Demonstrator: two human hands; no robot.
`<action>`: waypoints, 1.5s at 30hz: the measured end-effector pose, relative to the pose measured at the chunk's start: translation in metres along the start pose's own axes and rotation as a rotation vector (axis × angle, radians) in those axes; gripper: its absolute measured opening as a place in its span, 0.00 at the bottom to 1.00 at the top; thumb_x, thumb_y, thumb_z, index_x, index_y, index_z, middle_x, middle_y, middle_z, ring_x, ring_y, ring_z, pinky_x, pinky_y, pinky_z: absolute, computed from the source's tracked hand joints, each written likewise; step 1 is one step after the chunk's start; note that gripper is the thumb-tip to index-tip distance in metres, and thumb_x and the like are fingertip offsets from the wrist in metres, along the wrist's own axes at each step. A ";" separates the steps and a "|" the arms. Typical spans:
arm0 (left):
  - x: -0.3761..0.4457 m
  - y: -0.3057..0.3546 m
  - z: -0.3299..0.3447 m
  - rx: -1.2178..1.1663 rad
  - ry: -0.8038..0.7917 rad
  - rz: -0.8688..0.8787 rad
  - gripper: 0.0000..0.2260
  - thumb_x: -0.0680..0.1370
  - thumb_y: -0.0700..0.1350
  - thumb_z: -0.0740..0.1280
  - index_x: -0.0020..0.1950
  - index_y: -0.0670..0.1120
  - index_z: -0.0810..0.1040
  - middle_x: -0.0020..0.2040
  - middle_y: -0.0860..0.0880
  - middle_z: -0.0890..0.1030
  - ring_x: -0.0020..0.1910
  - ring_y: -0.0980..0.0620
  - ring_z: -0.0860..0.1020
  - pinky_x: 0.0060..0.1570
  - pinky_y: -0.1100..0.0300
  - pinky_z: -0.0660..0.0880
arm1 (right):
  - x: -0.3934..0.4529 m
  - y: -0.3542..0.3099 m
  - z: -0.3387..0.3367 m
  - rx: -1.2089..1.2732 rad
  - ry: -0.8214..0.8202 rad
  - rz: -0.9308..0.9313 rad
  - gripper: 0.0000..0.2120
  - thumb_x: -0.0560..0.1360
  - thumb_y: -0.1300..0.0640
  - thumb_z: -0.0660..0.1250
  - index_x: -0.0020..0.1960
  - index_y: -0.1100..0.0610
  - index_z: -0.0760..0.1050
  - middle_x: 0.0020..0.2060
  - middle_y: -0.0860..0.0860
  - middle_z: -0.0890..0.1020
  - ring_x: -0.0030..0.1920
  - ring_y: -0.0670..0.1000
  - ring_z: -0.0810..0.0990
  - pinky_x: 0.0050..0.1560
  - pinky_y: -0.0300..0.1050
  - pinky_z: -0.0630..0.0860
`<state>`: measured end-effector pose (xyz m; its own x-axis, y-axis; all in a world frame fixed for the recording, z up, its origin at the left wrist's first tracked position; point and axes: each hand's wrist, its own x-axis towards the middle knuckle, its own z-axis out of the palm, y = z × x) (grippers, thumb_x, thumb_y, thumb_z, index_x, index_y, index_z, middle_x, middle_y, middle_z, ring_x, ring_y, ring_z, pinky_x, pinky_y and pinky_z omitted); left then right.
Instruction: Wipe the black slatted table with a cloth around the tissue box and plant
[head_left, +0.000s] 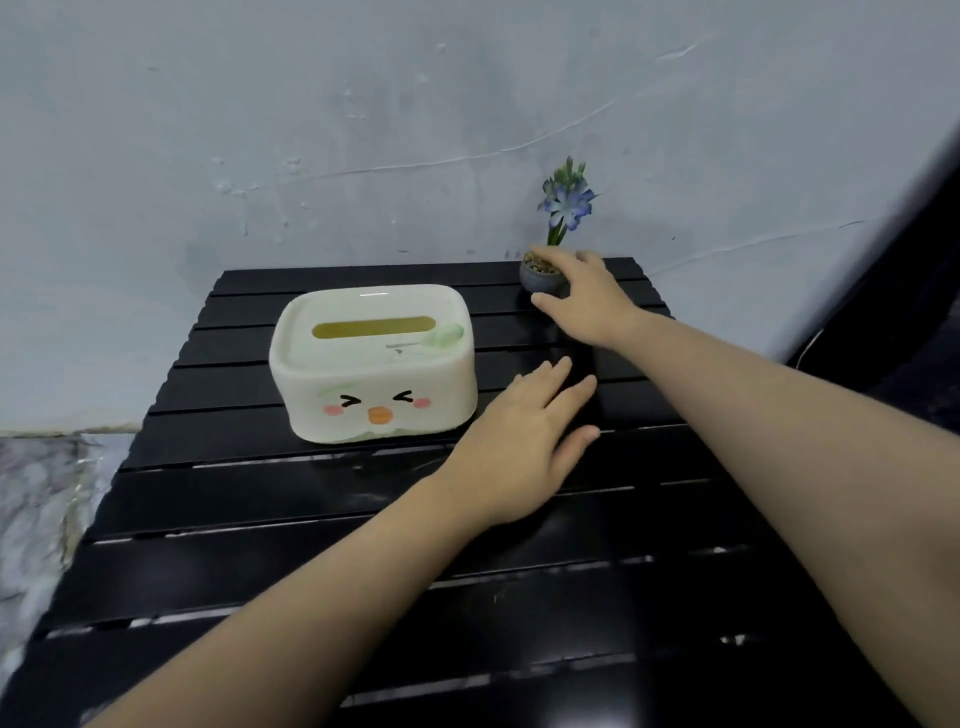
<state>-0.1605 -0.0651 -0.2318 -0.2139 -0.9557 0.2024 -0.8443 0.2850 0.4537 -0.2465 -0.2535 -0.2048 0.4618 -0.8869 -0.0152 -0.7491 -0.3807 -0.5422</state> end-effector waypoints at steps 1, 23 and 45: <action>0.002 -0.002 0.002 0.036 -0.053 -0.002 0.25 0.83 0.56 0.55 0.79 0.49 0.59 0.80 0.44 0.56 0.79 0.45 0.53 0.78 0.48 0.52 | 0.007 -0.001 0.002 -0.015 -0.021 0.013 0.29 0.80 0.50 0.66 0.77 0.39 0.60 0.78 0.61 0.55 0.77 0.65 0.57 0.77 0.58 0.59; -0.026 0.002 -0.001 0.170 -0.057 0.000 0.16 0.80 0.50 0.63 0.65 0.46 0.77 0.68 0.45 0.75 0.64 0.43 0.73 0.62 0.46 0.73 | -0.066 -0.021 0.020 0.197 0.088 -0.135 0.19 0.79 0.62 0.66 0.66 0.46 0.73 0.62 0.54 0.67 0.62 0.54 0.70 0.67 0.44 0.66; -0.075 0.006 -0.005 0.129 0.095 -0.094 0.12 0.79 0.46 0.63 0.60 0.47 0.80 0.60 0.50 0.79 0.55 0.46 0.76 0.53 0.48 0.76 | -0.144 -0.020 0.036 0.224 0.019 -0.183 0.24 0.78 0.59 0.69 0.68 0.39 0.72 0.73 0.52 0.64 0.75 0.55 0.63 0.76 0.55 0.63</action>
<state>-0.1469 0.0090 -0.2398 -0.0894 -0.9646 0.2480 -0.9157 0.1775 0.3606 -0.2804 -0.1090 -0.2219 0.5690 -0.8144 0.1144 -0.5294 -0.4691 -0.7069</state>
